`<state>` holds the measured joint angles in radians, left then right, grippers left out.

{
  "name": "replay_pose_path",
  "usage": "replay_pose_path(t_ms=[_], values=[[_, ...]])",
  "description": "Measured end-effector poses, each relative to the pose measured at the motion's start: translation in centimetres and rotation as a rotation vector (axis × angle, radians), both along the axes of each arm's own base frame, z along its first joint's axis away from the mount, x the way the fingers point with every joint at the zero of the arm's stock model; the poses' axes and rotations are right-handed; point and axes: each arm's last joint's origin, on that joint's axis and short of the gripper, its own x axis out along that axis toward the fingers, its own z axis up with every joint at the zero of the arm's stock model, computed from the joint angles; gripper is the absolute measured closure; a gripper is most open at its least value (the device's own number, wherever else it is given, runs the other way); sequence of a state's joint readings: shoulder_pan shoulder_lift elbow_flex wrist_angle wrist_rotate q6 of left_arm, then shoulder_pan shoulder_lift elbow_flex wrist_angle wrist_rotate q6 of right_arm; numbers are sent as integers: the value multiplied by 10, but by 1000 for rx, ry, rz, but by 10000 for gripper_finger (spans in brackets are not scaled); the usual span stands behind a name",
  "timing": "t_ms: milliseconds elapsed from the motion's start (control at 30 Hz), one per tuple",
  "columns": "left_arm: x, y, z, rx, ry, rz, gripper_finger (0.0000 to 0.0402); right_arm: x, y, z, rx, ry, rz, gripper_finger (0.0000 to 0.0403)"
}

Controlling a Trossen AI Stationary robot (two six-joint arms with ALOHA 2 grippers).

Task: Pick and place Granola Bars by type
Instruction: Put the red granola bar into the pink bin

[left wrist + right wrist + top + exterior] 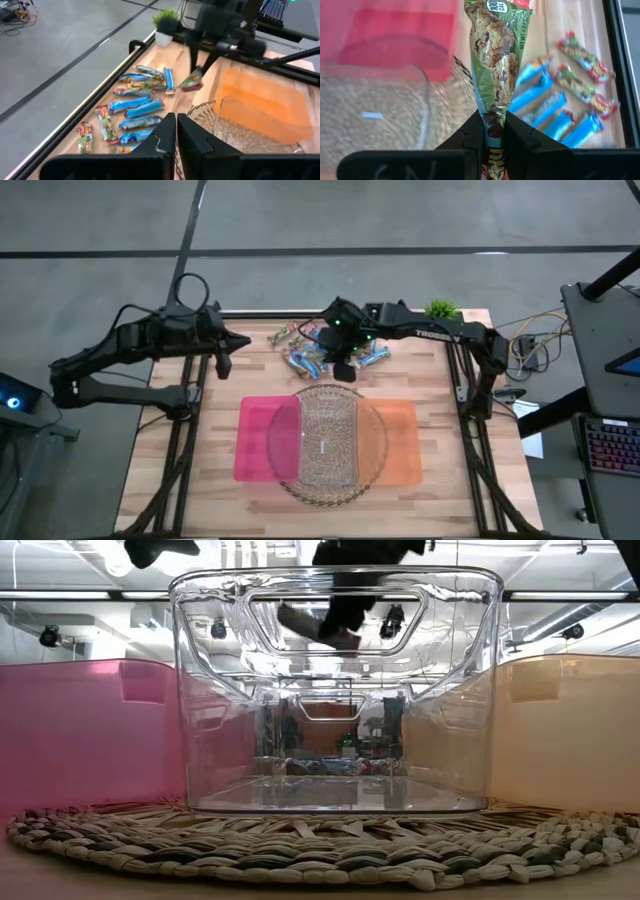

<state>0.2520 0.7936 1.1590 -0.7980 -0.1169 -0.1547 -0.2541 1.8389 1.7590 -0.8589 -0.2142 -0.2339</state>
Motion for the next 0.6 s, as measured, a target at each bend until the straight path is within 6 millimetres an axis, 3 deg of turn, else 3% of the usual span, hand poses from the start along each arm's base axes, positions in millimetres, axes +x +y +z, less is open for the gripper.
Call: replay_pose_path(t_ms=[600], values=[[-11, -3, 3, 6, -31, 0, 402, 14, 64, 28, 137, -84, -19, 360]])
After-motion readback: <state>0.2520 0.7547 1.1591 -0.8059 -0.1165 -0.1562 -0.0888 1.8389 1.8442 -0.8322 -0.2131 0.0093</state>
